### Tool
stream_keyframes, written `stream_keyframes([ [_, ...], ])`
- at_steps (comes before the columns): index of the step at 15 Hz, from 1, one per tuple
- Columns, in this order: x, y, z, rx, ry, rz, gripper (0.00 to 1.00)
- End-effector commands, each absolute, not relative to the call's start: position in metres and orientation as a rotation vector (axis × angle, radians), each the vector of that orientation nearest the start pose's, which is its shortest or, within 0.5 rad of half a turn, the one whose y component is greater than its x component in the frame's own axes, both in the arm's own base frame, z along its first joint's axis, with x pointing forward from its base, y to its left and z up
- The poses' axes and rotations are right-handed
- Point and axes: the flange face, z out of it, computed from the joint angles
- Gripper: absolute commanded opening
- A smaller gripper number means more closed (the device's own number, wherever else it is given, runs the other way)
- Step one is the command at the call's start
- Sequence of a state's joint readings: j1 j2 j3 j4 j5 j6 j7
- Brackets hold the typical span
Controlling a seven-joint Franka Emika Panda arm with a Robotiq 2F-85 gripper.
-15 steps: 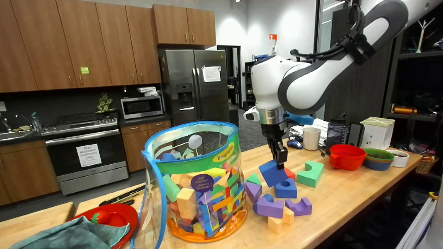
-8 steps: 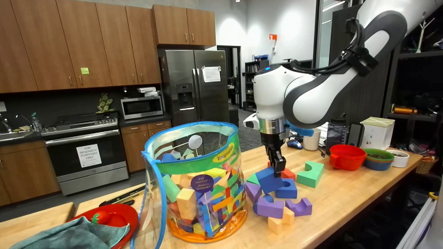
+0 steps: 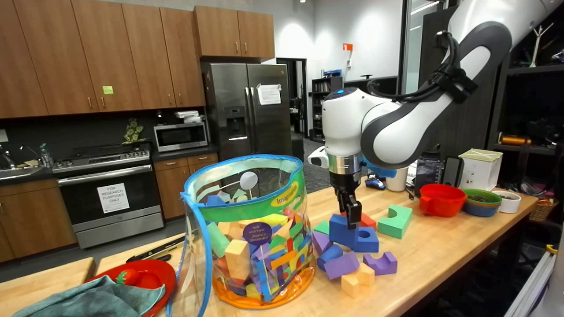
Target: Put a blue item in the plastic bag on the table
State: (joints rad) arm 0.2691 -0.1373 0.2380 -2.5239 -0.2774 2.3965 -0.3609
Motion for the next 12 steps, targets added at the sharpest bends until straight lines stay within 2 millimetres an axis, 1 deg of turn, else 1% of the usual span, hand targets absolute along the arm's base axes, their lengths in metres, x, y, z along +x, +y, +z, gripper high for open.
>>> stream_keyframes([
  [1, 0.4, 0.213, 0.327, -2.904, -1.707, -0.055, 0.99],
  [3, 0.403, 0.211, 0.33, -2.901, -1.707, -0.056, 1.0],
  [5, 0.409, 0.209, 0.338, -2.905, -1.705, -0.073, 1.0],
  [12, 0.447, 0.202, 0.394, -2.936, -1.698, -0.209, 1.0],
])
